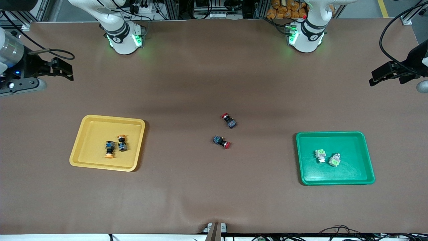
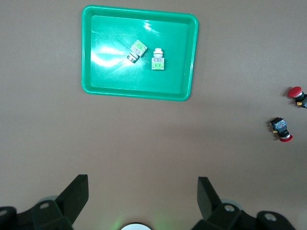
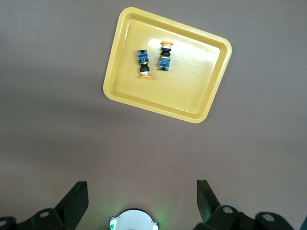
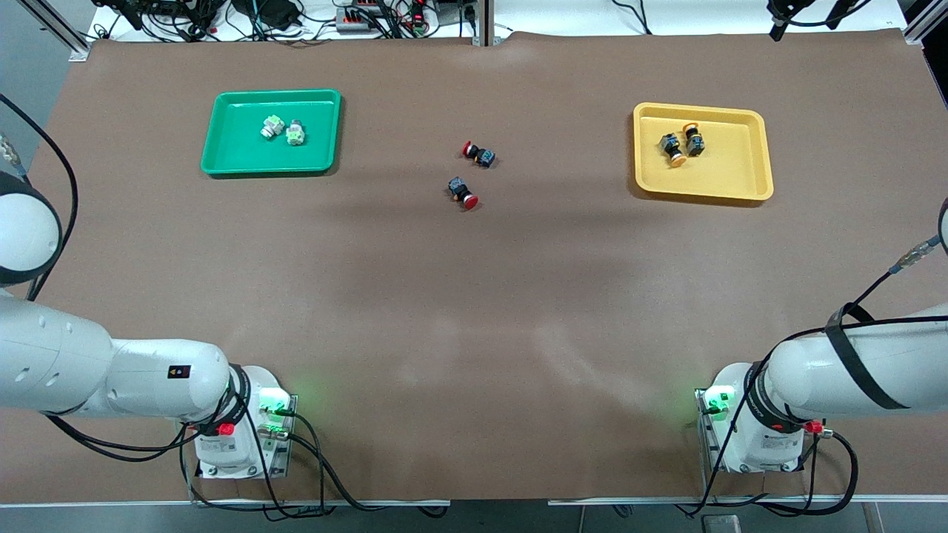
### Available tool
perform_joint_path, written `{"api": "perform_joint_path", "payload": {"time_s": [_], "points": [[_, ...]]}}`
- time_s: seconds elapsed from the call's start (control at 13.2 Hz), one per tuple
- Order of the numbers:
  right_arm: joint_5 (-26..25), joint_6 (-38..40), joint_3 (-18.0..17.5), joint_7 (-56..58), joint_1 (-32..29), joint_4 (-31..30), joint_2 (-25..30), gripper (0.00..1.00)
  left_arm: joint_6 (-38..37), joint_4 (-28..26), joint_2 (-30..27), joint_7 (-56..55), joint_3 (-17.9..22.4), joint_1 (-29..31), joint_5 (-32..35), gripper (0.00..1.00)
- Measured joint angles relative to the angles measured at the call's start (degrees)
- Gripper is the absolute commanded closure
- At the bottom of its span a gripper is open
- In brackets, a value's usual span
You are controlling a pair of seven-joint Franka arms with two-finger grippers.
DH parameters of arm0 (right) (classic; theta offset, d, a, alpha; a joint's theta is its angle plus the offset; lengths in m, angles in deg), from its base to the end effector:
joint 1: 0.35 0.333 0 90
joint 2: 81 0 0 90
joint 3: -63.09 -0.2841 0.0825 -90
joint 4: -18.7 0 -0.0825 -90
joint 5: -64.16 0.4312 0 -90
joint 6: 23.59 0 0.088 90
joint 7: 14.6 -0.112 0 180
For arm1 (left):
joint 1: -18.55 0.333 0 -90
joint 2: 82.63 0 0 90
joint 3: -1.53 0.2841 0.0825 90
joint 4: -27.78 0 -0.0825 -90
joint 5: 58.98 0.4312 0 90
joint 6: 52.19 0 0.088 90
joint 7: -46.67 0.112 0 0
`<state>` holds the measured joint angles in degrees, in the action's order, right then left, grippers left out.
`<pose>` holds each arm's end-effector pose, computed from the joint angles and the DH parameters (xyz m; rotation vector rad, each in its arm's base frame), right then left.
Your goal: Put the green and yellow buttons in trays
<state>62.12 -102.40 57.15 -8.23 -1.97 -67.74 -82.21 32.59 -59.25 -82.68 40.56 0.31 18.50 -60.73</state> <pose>0.5844 0.0390 0.5913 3.0890 0.2827 -0.2405 0.5919 -0.0168 0.6070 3.1104 0.1280 -0.0627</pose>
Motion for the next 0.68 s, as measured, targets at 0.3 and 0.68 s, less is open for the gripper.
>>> {"api": "perform_joint_path", "payload": {"time_s": [0.3, 0.68], "points": [[1.1, 0.1, 0.1, 0.0, -2.7, -0.1, 0.0, 0.00, 0.0, 0.0, 0.0, 0.0, 0.0, 0.0, 0.0, 0.00], [1.1, 0.1, 0.0, 0.0, -2.7, -0.1, 0.0, 0.00, 0.0, -0.1, 0.4, 0.0, 0.0, 0.0, 0.0, 0.00]]}}
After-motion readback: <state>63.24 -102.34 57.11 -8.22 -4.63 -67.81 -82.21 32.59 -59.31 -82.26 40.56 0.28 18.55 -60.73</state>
